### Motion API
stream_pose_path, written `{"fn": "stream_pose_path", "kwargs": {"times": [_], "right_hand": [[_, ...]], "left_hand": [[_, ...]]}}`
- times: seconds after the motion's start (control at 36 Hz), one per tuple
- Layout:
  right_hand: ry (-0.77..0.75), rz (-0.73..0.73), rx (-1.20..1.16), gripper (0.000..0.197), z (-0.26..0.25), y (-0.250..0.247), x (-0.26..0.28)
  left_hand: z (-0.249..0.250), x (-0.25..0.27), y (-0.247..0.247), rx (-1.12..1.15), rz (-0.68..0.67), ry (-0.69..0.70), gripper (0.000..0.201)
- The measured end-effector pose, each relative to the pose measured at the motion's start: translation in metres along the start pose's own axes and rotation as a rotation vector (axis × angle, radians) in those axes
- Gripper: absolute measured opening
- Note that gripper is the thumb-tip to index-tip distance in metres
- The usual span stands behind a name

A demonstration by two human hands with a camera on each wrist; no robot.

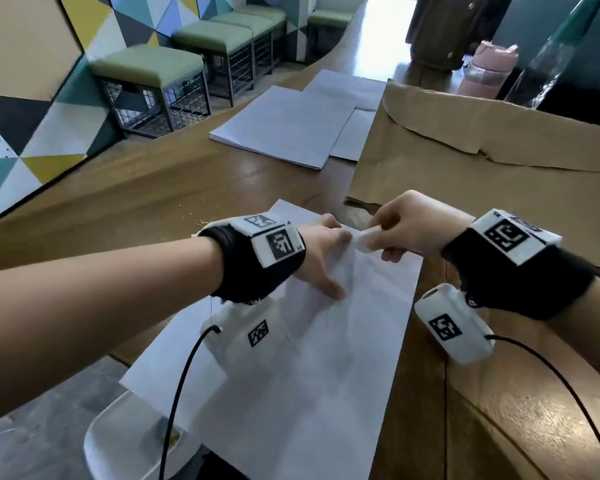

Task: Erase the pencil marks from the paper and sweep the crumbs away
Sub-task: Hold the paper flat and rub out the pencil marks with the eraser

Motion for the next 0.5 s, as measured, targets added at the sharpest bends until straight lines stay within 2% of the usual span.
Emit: {"fn": "stream_pose_path", "kwargs": {"times": [0.08, 0.17, 0.25, 0.33, 0.5], "right_hand": [[-0.013, 0.038, 0.082, 0.010, -0.006, 0.005, -0.004], [-0.035, 0.090, 0.120, 0.010, -0.008, 0.012, -0.002], [-0.097, 0.003, 0.161, 0.010, -0.007, 0.026, 0.010], [-0.048, -0.063, 0.105, 0.014, -0.001, 0.024, 0.010], [0.036, 0.023, -0.010, 0.015, 0.005, 0.014, -0.007]], "left_hand": [[0.003, 0.000, 0.003, -0.008, 0.043, -0.002, 0.092], [0.003, -0.002, 0.006, -0.101, -0.007, 0.003, 0.104], [0.003, -0.005, 0.008, -0.162, -0.057, -0.014, 0.111], [0.004, -0.007, 0.010, -0.187, -0.087, -0.031, 0.114], [0.003, -0.006, 0.010, -0.188, -0.099, -0.032, 0.112]]}}
Point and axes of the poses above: each hand's wrist, its own x-axis away from the middle knuckle, its own y-axis out of the palm, z = x × y, the point moved 6 cm from there along -x, towards the middle knuckle, and after that the axes turned 9 degrees about z, right-handed, at the moved point
